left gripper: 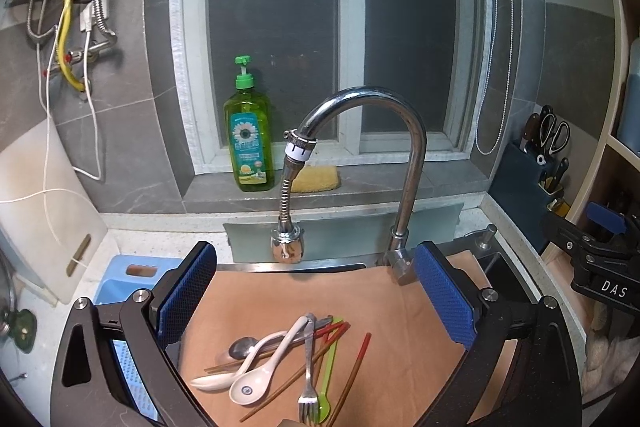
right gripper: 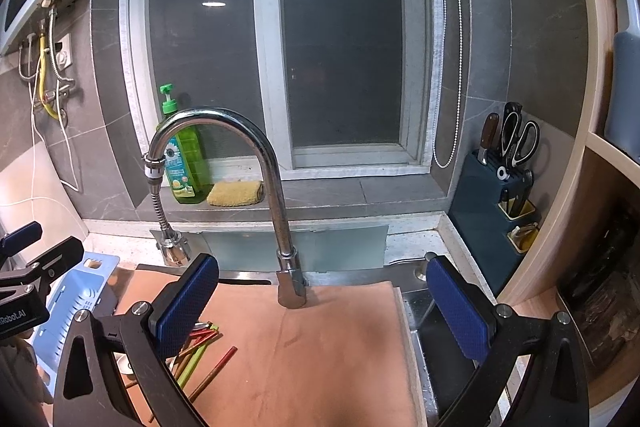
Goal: Organize utensils
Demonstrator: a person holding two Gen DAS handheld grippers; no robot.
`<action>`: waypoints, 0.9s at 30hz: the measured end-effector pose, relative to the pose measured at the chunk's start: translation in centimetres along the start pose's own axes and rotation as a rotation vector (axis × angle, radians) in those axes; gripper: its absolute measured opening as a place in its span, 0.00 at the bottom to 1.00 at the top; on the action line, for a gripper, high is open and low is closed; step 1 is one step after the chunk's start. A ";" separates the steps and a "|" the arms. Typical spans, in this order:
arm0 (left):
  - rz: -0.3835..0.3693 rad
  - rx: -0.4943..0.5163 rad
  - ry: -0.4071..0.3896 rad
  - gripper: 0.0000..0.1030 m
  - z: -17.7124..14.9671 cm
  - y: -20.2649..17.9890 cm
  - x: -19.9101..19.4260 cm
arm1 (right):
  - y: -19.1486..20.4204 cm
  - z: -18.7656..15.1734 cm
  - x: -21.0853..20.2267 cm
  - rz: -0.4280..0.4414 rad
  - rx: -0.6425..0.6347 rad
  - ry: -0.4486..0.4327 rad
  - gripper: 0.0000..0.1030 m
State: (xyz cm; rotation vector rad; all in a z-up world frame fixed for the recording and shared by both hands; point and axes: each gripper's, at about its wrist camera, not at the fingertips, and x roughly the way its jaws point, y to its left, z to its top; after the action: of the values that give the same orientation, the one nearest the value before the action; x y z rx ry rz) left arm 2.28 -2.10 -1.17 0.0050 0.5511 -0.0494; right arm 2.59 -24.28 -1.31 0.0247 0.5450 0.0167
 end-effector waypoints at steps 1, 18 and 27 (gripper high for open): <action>-0.002 0.001 0.000 0.96 0.0 0.0 0.0 | 0.0 0.0 0.0 -0.001 0.000 0.000 1.00; 0.000 -0.003 0.003 0.96 0.0 0.0 -0.1 | 0.0 -0.2 0.1 0.004 0.000 0.004 1.00; 0.000 -0.003 0.010 0.96 -0.3 -0.1 0.1 | -0.1 -0.4 0.2 0.005 0.004 0.019 1.00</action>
State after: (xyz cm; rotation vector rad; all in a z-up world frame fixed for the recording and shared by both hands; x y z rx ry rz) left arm 2.18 -2.22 -1.49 0.0019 0.5614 -0.0482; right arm 2.52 -24.35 -1.77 0.0299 0.5636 0.0208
